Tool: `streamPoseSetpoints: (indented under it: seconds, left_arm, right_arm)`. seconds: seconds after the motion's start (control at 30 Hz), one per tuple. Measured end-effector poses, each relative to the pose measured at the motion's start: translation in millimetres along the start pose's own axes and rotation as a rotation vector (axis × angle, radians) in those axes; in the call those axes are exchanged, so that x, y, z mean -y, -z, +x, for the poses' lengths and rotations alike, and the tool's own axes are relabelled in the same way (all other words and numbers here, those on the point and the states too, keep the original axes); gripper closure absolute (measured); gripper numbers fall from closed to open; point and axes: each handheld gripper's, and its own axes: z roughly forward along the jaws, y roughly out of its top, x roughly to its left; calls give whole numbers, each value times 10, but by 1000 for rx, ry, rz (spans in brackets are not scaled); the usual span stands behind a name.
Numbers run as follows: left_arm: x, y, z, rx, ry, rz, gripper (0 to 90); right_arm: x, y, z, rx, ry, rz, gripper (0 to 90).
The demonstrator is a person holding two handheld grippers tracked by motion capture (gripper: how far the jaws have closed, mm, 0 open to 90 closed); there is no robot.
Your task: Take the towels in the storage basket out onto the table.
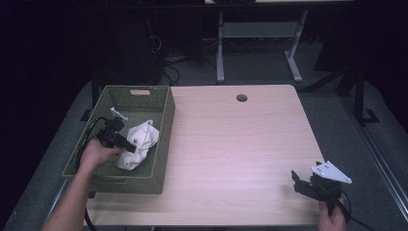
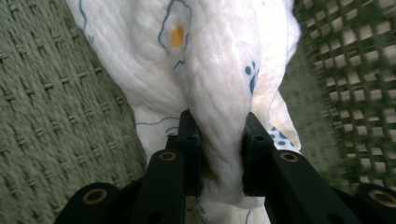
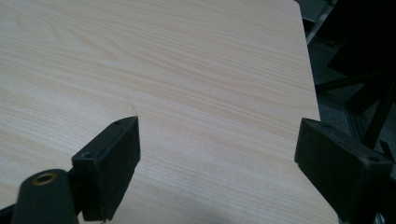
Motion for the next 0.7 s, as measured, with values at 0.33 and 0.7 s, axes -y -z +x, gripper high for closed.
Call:
streamPoseSetpoints:
  seconds: [0.33,0.7]
  left_arm:
    - [23,144,-18,77,-1,-77,731]
    - [110,319,38,118,23,-162,730]
  right_arm:
    - [1,-4,-19,10,-23,-1,139]
    - [6,12,-29,12,-24,-6,139]
